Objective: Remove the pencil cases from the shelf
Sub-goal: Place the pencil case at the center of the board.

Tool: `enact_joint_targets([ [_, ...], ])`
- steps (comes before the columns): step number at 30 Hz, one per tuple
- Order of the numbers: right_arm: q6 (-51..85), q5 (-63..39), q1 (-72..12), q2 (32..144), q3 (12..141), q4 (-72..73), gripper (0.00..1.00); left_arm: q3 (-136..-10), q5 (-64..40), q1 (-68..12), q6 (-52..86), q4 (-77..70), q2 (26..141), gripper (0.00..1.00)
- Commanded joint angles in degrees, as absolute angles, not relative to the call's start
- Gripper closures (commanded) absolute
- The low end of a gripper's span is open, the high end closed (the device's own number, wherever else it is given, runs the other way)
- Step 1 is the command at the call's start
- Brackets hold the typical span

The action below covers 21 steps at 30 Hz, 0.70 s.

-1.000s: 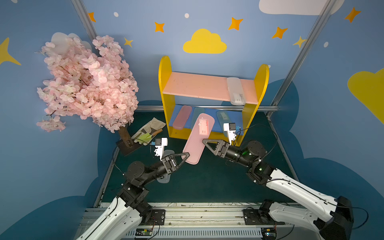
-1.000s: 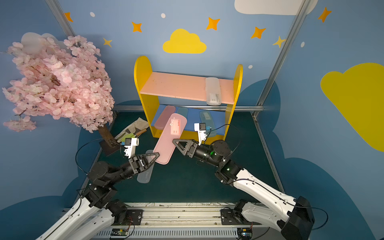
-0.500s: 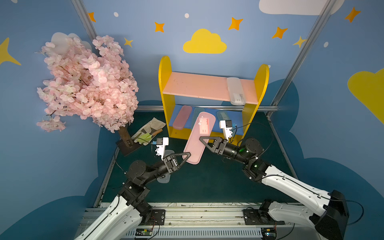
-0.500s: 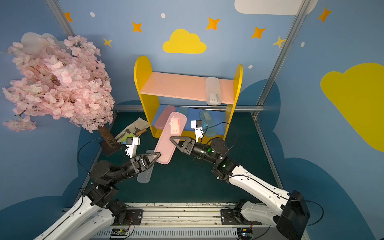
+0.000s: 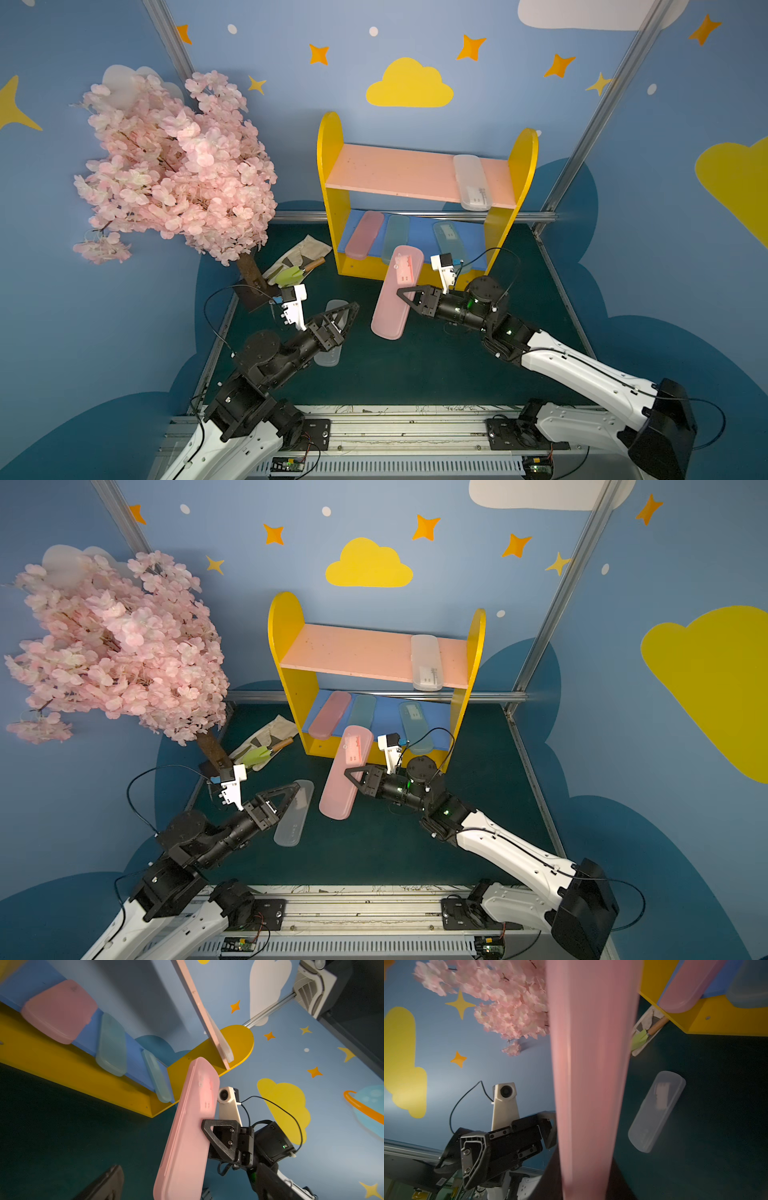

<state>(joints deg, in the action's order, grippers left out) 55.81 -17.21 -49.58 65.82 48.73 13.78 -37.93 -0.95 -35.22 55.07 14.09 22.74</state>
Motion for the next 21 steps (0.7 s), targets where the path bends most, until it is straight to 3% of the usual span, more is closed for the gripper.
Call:
enact_joint_targets([
  [1, 51.01, -16.33, -49.4, 66.77, 48.22, 5.68, 0.86, -38.54, 6.15, -35.23, 50.53, 22.49, 20.84, 0.0],
  [8, 47.81, -21.85, -50.57, 75.74, 46.93, 8.65, 0.87, -38.29, 9.81, -35.24, 49.63, 27.21, 18.49, 0.0],
  [21, 57.31, -23.31, -54.4, 97.57, 52.58, 19.89, 0.91, -39.67, 13.36, -35.2, 49.66, 33.18, 17.41, 0.0],
])
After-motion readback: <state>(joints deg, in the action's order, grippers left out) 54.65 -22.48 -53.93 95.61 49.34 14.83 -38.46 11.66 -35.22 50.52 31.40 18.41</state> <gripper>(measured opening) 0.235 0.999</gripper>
